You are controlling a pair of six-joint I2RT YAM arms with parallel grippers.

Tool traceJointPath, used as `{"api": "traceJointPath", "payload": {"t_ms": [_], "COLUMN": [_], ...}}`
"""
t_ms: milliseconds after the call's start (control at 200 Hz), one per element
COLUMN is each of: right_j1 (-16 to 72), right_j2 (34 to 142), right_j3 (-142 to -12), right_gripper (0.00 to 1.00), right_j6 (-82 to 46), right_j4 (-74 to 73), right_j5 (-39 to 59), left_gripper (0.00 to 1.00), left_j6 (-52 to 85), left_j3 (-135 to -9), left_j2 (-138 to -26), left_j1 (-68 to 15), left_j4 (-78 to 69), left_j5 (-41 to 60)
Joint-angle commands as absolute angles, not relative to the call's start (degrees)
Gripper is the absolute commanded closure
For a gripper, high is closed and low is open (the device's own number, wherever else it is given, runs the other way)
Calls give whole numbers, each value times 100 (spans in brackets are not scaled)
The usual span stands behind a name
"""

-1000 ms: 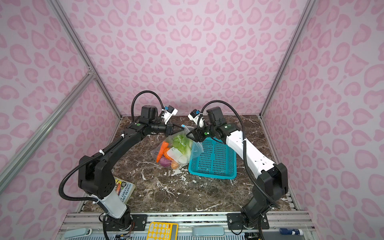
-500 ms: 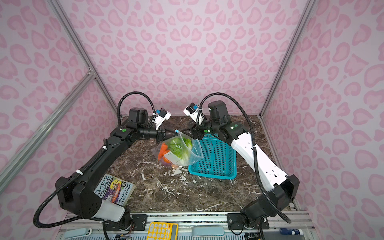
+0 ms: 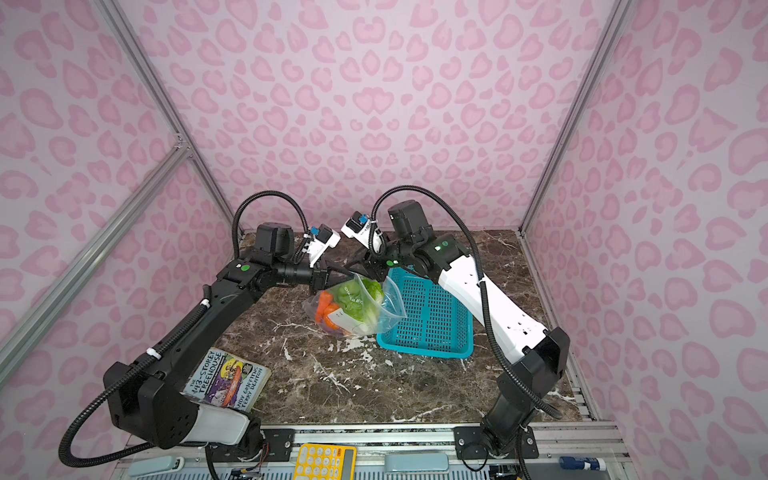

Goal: Place the food in the zip-top bag and seal the zipper

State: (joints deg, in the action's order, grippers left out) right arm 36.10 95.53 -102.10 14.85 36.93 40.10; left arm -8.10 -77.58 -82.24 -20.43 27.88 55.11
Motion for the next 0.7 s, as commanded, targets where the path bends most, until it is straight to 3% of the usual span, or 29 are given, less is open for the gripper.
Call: {"api": "traceJointPath", "payload": {"t_ms": [0,285,695], "right_j1": [3613,3612,3613], "right_j2": [9623,9625,9633], "right_j3": [-10228,-10104,-10004], "right_gripper": [66,78,80], "right_j6": [1619,1631,1635], "right_j4": [3816,3775,3726], "right_j5": [3989,4008,3973], "left_gripper": [96,96,96], "left_j6": [-901,-885,-822], "left_j3": [-7750,-7761,-7778], "left_j2": [-8139,-8172,-8216], "left_j1": [-2044,-2024,-1985], "left_j4": [2664,2665,2663], "left_j5": [5581,5529,5442]}}
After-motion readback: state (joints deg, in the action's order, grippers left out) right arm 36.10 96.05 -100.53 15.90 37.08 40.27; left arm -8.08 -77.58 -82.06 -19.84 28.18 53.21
